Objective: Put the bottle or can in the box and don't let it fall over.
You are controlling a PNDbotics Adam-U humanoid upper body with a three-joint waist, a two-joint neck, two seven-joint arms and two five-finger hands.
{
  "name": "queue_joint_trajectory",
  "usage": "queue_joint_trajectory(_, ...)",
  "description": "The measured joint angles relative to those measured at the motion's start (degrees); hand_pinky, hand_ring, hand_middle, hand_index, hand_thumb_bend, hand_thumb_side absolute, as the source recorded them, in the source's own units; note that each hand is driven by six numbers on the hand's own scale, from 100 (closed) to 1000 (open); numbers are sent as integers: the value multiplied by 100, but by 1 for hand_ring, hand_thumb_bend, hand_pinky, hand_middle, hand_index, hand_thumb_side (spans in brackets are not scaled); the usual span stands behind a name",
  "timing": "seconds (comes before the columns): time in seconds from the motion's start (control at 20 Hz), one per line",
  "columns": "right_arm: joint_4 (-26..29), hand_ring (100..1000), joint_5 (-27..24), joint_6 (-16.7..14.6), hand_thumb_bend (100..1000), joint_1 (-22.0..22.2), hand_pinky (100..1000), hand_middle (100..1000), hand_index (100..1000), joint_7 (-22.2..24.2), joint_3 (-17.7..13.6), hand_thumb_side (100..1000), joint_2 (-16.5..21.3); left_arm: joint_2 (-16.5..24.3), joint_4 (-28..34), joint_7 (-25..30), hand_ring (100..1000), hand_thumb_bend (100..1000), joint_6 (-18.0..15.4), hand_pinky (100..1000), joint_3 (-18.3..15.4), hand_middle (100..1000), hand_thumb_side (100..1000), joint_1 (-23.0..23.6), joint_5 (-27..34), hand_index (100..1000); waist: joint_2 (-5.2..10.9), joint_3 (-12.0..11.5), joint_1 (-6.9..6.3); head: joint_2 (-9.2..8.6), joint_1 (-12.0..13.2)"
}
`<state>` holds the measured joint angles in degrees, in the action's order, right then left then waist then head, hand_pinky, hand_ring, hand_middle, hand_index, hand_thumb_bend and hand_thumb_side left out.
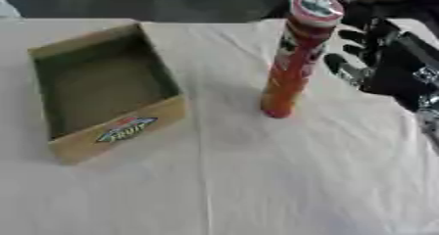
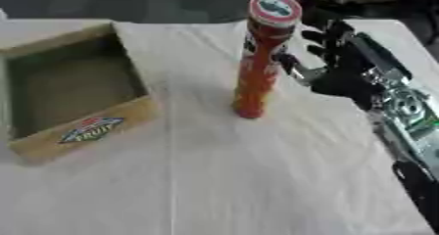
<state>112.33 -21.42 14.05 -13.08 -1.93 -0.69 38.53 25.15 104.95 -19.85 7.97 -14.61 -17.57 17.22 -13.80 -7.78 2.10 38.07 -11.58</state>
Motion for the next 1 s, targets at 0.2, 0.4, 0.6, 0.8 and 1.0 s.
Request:
queue_joint_trajectory(0.2, -42, 1000, -62, -74, 323, -1, 1000, 984, 1000, 66, 1, 176, -2, 0, -1, 0, 982, 490, 0, 648, 0, 837, 374, 0, 0, 780, 0, -3, -1, 26, 45)
queue_joint_trajectory(0.4, -133, 1000, -138, -144, 299, -1, 1000, 986, 1000, 122, 2, 231, -35, 0, -2, 0, 983, 490, 0, 649, 0, 837, 375, 0, 0, 780, -1, -1, -14, 115, 160)
queue_joint_trajectory(0.6, -264, 1000, -238, -239, 272, -14, 1000, 990, 1000, 191, 2, 281, -58, 0, -3, 0, 983, 491, 0, 649, -1, 837, 375, 0, 0, 780, -19, 1, -28, 157, 244)
queue_joint_trajectory(0.8, -373, 1000, -318, -324, 237, -48, 1000, 992, 1000, 275, 1, 338, -93, 0, -3, 1, 983, 490, -1, 649, -1, 837, 372, 0, 0, 780, -35, 2, -39, 158, 286)
queue_joint_trajectory(1.0, -431, 1000, -352, -368, 279, -55, 1000, 989, 1000, 352, 1, 196, -94, 0, -4, 3, 983, 491, -3, 650, -1, 837, 369, 0, 0, 780, -37, 2, -39, 157, 289)
